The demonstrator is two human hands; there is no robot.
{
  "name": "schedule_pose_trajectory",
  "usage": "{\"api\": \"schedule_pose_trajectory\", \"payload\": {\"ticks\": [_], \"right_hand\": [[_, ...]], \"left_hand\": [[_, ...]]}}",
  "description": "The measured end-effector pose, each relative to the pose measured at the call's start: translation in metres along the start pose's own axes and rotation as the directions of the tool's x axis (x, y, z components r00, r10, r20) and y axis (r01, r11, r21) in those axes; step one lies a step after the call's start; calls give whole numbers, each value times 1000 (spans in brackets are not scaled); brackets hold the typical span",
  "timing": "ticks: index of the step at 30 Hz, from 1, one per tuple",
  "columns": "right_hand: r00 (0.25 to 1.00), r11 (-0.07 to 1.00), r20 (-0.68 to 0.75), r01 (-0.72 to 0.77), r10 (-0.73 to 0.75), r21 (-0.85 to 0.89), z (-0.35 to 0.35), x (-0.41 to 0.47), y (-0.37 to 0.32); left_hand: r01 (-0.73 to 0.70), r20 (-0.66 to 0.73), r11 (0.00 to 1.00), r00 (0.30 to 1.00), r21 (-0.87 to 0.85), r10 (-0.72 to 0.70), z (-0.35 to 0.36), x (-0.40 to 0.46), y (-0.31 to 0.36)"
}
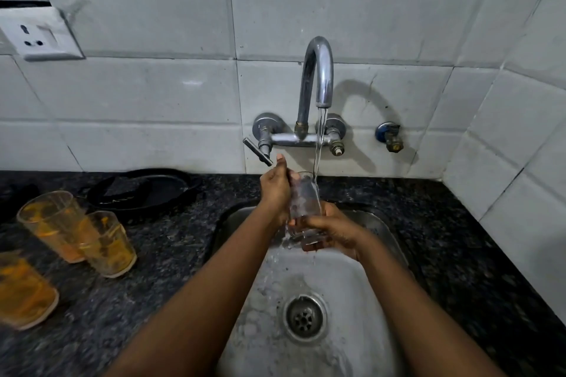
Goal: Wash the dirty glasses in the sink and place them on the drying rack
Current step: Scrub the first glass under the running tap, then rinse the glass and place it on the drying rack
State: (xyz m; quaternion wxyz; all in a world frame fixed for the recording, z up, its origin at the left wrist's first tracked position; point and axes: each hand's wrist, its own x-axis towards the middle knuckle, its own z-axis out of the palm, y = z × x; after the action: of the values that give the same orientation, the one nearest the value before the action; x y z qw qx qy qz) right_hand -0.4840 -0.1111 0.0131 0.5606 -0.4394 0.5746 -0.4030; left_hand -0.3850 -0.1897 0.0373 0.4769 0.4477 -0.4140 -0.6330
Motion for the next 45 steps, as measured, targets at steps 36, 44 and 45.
{"api": "schedule_pose_trajectory", "payload": {"ticks": [36,44,45], "right_hand": [[922,167,-65,0,-381,-986,46,-21,-82],[884,237,15,141,-467,-961,130,-34,-134],[854,237,20,167,-520,-957,142,-36,-142]], "left_hand": [[-282,152,160,821,946,550,-82,-1,32],[-319,-30,513,827,797,561,-249,-85,45],[-309,-57,520,818,797,573,-270,-95,51]]}}
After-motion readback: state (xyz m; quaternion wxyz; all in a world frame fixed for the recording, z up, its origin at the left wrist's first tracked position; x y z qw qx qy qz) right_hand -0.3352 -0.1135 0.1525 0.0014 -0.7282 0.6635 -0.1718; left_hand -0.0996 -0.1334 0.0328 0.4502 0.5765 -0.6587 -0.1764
